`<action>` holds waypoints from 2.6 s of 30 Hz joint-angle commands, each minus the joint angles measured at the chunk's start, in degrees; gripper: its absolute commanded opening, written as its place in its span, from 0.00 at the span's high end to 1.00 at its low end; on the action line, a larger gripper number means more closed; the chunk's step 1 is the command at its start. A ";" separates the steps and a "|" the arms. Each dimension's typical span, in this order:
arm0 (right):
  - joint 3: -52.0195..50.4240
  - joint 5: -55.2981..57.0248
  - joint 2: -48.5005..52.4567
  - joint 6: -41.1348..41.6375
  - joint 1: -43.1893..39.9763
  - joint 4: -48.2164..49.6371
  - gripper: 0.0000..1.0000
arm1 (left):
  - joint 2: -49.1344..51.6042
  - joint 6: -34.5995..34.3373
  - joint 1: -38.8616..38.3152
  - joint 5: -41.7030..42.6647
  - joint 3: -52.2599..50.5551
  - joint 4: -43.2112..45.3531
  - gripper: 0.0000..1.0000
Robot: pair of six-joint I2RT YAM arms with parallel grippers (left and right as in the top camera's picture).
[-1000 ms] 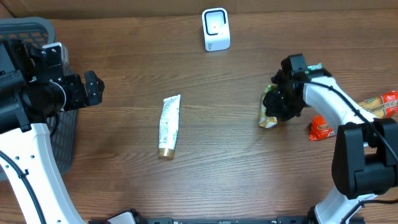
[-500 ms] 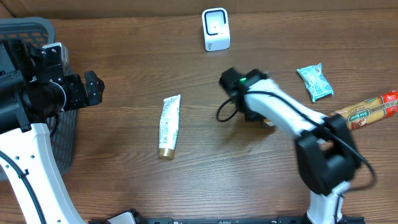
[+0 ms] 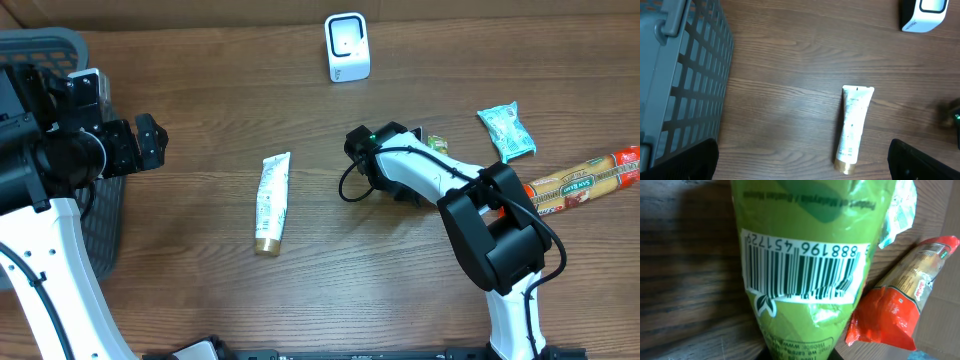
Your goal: Scan the item barcode
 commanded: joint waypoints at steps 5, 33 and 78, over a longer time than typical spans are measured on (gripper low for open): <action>1.03 -13.03 -1.42 -5.95 0.07 1.57 0.59 | 0.20 0.85 0.15 0.85 0.81 0.02 0.01; 7.32 -40.79 -10.93 -20.31 -16.02 -2.23 0.02 | 0.20 0.85 0.15 0.85 0.81 0.02 0.00; -5.38 -79.03 -16.37 -35.85 -17.92 15.19 0.88 | 0.20 0.85 0.15 0.85 0.81 0.02 0.01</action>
